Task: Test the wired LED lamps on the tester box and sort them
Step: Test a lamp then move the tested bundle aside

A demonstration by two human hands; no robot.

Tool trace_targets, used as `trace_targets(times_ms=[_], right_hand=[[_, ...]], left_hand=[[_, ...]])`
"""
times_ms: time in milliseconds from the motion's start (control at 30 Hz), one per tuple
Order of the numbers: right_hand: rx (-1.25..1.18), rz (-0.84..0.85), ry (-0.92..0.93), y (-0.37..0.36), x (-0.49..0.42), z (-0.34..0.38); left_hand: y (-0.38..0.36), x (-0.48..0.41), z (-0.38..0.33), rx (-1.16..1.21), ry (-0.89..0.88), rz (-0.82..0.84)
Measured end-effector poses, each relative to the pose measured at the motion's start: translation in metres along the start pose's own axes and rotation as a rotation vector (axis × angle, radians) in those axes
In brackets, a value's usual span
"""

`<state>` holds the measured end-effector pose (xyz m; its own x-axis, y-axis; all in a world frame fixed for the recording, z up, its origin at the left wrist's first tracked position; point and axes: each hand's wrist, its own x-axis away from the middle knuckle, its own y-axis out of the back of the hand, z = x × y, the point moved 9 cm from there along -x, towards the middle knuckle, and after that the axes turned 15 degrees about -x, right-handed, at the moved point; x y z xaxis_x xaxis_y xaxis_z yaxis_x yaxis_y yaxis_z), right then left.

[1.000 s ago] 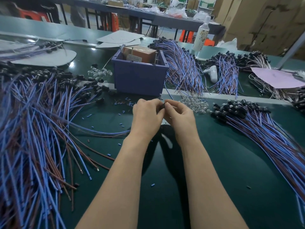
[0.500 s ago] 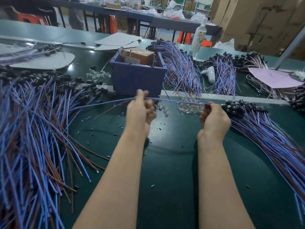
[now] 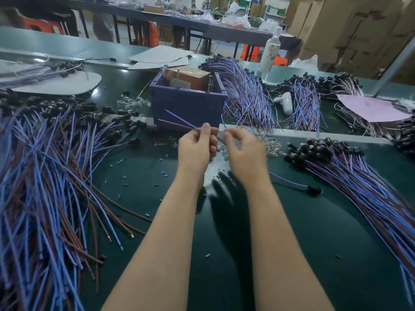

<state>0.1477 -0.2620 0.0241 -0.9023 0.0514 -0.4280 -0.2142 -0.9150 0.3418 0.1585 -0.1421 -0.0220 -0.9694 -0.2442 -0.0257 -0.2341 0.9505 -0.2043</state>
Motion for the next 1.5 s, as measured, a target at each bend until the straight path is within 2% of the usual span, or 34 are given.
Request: trace_targets(times_ms=[67, 133, 300, 400, 567, 667, 767, 900, 1000, 1167, 1500], right_hand=[[-0.002, 0.072, -0.065, -0.020, 0.003, -0.012], [-0.048, -0.003, -0.057, -0.022, 0.007, -0.017], [-0.184, -0.085, -0.111, -0.025, 0.012, -0.028], [-0.220, -0.063, -0.132, -0.026, 0.012, -0.031], [-0.154, -0.023, -0.104, -0.028, 0.012, -0.029], [-0.206, -0.061, -0.113, -0.026, 0.013, -0.030], [-0.221, -0.075, -0.145, -0.026, 0.014, -0.033], [-0.305, -0.197, -0.205, -0.019, 0.016, -0.041], [-0.277, -0.283, -0.172, -0.011, 0.018, -0.039], [-0.124, -0.202, -0.085, -0.020, 0.019, -0.029], [-0.079, -0.166, -0.103, -0.024, 0.021, -0.028]], left_hand=[[0.005, 0.000, 0.002, -0.008, -0.003, -0.026], [0.012, -0.001, 0.005, -0.040, -0.005, -0.054], [0.013, -0.005, 0.015, -0.440, -0.082, -0.029], [0.015, -0.005, 0.009, -0.529, -0.147, -0.056], [0.031, -0.004, -0.001, -0.436, -0.204, -0.192], [0.025, -0.003, 0.001, -0.405, -0.181, -0.146], [0.017, -0.005, 0.008, -0.488, -0.159, -0.081], [0.023, -0.005, 0.012, -0.467, -0.127, -0.146], [0.029, -0.002, 0.009, -0.458, -0.129, -0.213], [0.037, -0.001, 0.005, -0.456, -0.151, -0.269], [0.032, 0.001, 0.004, -0.527, -0.152, -0.227]])
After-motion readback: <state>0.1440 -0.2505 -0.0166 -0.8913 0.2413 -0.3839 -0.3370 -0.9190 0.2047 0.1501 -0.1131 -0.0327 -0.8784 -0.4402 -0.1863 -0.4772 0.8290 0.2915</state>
